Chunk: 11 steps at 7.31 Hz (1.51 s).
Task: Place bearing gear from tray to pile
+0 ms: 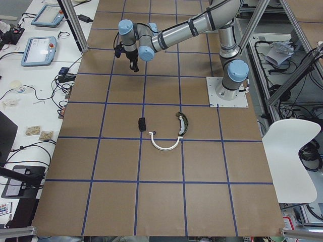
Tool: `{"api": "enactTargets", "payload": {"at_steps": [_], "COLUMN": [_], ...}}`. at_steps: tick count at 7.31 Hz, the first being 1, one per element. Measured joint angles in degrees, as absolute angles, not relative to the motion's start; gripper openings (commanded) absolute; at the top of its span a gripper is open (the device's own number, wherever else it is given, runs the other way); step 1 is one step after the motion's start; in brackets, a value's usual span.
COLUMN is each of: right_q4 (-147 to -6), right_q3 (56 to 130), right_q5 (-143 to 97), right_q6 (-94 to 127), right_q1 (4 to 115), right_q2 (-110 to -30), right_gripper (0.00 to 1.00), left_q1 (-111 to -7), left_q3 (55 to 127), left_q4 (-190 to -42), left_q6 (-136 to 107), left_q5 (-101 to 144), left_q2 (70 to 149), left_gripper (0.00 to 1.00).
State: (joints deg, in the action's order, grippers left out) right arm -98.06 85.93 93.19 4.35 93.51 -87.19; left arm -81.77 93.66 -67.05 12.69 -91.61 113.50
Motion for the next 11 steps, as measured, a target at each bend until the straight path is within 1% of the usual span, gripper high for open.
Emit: {"api": "enactTargets", "payload": {"at_steps": [3, 5, 7, 11], "right_q4": [-98.08, -98.05, -98.05, -98.06], "right_q3": [86.29, 86.45, 86.48, 86.48], "right_q5": [93.13, 93.15, 93.16, 93.16], "right_q6": [4.31, 4.32, 4.34, 4.40], "right_q1": [93.57, 93.60, 93.62, 93.69], "right_q2": [-87.32, -87.35, -87.36, -87.36], "right_gripper": [1.00, 1.00, 1.00, 1.00], "left_q1": [-66.14, -58.14, -54.71, -52.98], "left_q3": [96.86, 99.67, 101.25, 104.07], "left_q4": [-68.14, -67.90, -66.33, -61.47], "left_q6": [30.64, 37.31, 38.52, 39.31], "left_q5": [-96.10, -98.19, -99.74, -101.38], "left_q2": [111.93, 111.87, 112.84, 114.78], "left_gripper": [0.00, 0.00, 0.00, 0.00]}}
